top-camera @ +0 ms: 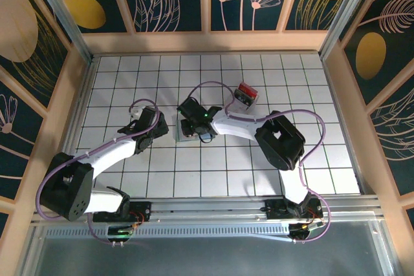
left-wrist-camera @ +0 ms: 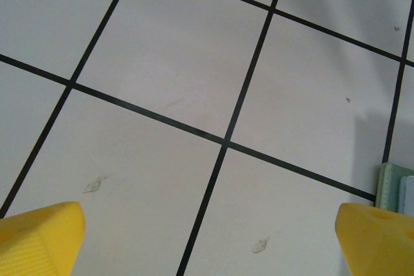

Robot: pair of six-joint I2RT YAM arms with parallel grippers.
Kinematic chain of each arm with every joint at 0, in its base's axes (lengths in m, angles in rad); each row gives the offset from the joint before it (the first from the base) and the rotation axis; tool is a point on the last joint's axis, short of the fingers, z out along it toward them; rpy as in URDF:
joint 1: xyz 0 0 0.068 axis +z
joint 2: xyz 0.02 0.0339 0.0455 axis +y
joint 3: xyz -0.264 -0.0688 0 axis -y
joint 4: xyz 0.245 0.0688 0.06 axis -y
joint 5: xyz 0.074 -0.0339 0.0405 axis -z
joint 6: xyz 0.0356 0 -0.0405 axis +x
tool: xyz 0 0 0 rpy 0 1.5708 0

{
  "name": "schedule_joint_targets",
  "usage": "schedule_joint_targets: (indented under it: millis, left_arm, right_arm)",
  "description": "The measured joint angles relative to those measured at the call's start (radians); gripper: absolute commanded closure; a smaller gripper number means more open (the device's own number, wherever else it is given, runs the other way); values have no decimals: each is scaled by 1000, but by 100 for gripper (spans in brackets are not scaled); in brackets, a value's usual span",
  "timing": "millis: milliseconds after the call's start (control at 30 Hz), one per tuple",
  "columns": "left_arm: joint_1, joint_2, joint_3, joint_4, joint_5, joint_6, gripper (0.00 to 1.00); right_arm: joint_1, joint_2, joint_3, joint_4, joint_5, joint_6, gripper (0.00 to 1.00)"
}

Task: Take the credit cards out of the card holder

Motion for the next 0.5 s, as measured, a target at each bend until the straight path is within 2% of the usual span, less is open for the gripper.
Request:
schedule_joint_targets:
  millis: [300,500]
  left_arm:
    - [-9,8,1,36,63,31,1]
    - [-80,114,51,42,65,46,1]
  right_arm:
    - [-47,-43,-73,56,-72,32,76]
    - [-92,-46,-85,81,-119,54,79]
